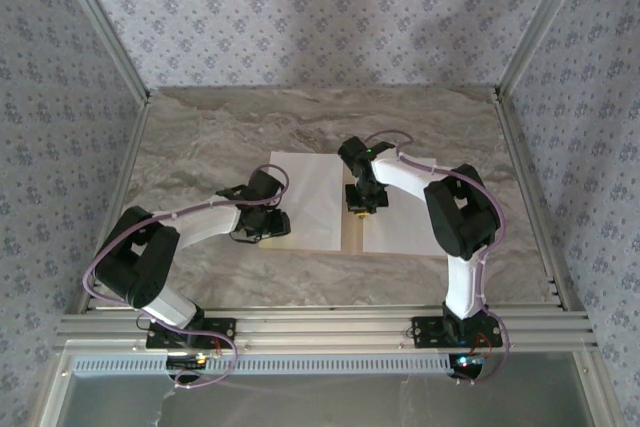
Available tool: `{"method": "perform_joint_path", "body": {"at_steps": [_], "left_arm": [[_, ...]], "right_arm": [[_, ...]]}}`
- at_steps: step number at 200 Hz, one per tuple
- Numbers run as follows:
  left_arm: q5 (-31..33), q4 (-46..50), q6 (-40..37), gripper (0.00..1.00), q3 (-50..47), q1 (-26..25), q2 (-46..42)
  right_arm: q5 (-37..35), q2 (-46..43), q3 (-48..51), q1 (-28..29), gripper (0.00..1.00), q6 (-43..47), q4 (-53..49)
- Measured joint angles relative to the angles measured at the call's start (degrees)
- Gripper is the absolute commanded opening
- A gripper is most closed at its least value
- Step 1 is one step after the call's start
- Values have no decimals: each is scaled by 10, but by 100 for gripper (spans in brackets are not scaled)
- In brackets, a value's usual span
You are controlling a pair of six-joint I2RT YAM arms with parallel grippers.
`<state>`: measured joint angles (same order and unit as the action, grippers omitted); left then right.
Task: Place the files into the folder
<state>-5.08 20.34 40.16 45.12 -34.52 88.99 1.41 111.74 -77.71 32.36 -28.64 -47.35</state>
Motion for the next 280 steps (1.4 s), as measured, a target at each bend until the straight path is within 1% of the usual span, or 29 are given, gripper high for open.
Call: {"method": "perform_joint_path", "body": {"at_steps": [280], "left_arm": [[0,7,0,43,6,-1,4]], "right_arm": [[35,-5,7,-13,7,0,9]]}}
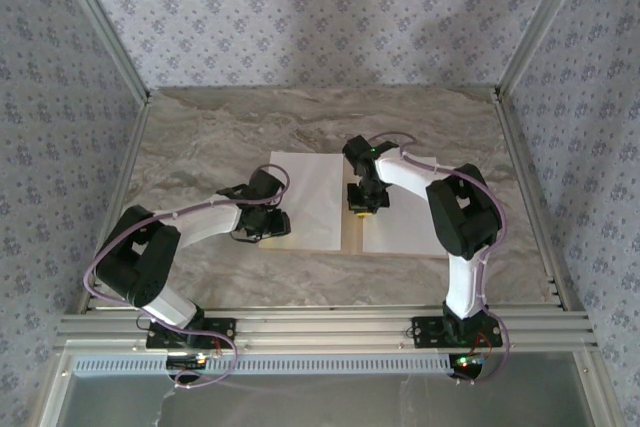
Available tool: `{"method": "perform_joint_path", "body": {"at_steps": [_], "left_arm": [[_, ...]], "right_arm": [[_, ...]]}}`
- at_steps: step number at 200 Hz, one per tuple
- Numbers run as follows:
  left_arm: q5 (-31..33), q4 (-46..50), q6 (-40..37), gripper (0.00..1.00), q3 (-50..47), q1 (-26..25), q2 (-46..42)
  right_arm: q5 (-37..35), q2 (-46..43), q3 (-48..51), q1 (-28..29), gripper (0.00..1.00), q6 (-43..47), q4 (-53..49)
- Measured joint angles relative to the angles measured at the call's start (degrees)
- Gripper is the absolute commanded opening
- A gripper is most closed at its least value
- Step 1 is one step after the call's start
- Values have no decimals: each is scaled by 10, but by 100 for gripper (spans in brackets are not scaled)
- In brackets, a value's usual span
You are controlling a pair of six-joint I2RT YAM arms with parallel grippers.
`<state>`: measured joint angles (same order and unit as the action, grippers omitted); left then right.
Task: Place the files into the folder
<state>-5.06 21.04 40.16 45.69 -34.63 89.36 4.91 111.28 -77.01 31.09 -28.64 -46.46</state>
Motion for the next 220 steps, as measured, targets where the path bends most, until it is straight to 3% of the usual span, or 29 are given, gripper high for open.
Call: {"method": "perform_joint_path", "body": {"at_steps": [220], "left_arm": [[0,-1,0,43,-1,-3,0]], "right_arm": [[0,-3,-5,-1,9,0,-33]]}}
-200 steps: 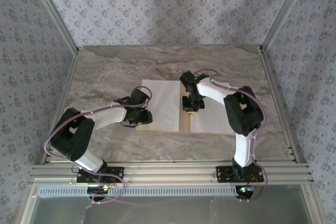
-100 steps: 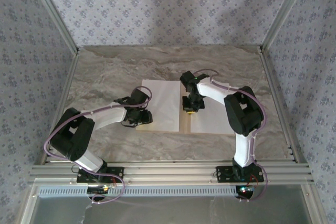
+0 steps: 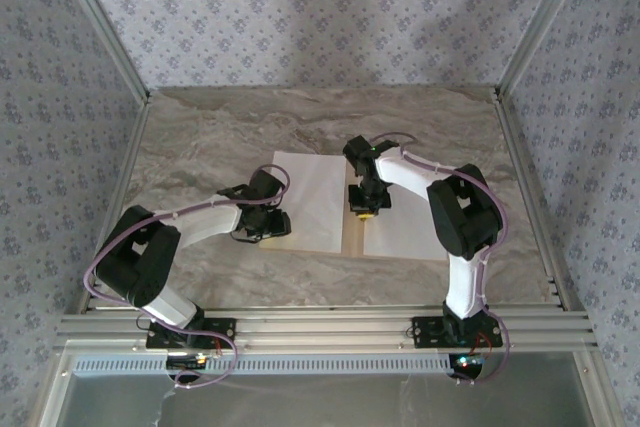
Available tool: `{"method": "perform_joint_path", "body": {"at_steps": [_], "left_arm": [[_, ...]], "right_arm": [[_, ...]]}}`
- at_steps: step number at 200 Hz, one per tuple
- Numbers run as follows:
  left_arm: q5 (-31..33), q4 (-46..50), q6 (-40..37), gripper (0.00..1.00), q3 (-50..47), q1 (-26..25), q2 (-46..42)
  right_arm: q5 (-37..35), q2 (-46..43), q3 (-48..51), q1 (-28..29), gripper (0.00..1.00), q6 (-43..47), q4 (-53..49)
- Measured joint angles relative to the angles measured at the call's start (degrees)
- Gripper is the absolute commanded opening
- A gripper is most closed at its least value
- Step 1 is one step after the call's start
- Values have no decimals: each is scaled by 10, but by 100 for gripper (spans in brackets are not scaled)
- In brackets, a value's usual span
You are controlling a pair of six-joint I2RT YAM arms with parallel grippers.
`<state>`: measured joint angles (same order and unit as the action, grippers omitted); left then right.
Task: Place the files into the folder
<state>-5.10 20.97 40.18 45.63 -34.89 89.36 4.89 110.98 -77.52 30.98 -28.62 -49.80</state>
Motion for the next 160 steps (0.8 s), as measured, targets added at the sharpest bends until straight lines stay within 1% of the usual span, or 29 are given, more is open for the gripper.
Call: {"method": "perform_joint_path", "body": {"at_steps": [76,123,144,160], "left_arm": [[1,1,0,42,0,0,-1],[0,0,0,43,-1,0,-1],[0,0,2,43,-1,0,-1],[0,0,4,42,-1,0,-1]], "right_arm": [[-30,0,-2,-17,12,2,-40],[-30,-2,-16,-17,12,6,-49],[-27,-14,-18,-17,12,9,-49],[-20,-30,-18,-17,14,12,-49]]}}
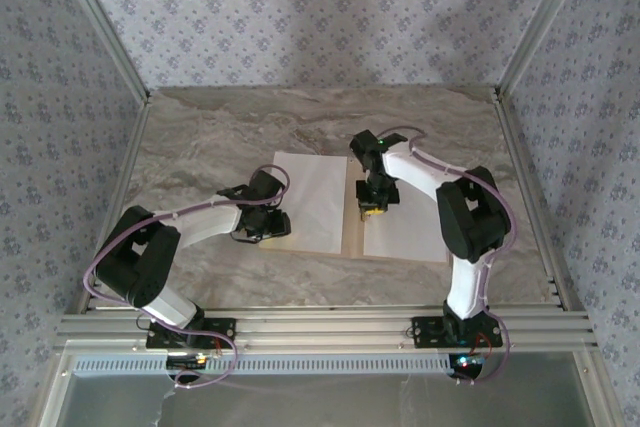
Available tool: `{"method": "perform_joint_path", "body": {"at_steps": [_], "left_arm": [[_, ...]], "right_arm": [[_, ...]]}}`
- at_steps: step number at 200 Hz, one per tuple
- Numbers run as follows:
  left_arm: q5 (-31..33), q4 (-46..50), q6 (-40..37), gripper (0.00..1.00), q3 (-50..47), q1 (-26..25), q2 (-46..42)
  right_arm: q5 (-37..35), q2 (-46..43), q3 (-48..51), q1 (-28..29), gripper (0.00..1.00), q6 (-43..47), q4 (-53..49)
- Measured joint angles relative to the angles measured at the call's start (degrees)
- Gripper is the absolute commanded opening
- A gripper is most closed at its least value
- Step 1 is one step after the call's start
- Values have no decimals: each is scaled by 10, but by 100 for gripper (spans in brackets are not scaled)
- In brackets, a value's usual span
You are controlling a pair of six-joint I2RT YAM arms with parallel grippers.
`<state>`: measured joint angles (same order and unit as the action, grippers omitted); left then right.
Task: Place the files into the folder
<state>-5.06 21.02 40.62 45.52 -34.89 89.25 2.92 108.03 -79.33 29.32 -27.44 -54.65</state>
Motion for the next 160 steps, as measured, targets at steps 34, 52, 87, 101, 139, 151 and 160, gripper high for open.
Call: {"method": "perform_joint_path", "body": {"at_steps": [34,52,87,101,139,151,160], "left_arm": [[-3,-2,5,43,-6,0,-7],[-10,-2,11,44,-9,0,-11],[-33,0,23,54,-11,0,-19],[-41,3,25,58,-11,0,-25],[-48,18,27,71,-10,0,-64],[-47,24,25,75,-9,0,-83],[-45,31,26,79,-7,0,-96]], "right_arm": [[32,-46,7,-7,19,3,18],[52,-80,27,-16,22,3,35],[81,-147,76,-41,27,3,63],[91,-179,104,-54,28,3,79],[116,-259,188,-108,32,3,113],[124,-278,211,-127,34,4,121],[130,-290,226,-139,36,5,128]]}}
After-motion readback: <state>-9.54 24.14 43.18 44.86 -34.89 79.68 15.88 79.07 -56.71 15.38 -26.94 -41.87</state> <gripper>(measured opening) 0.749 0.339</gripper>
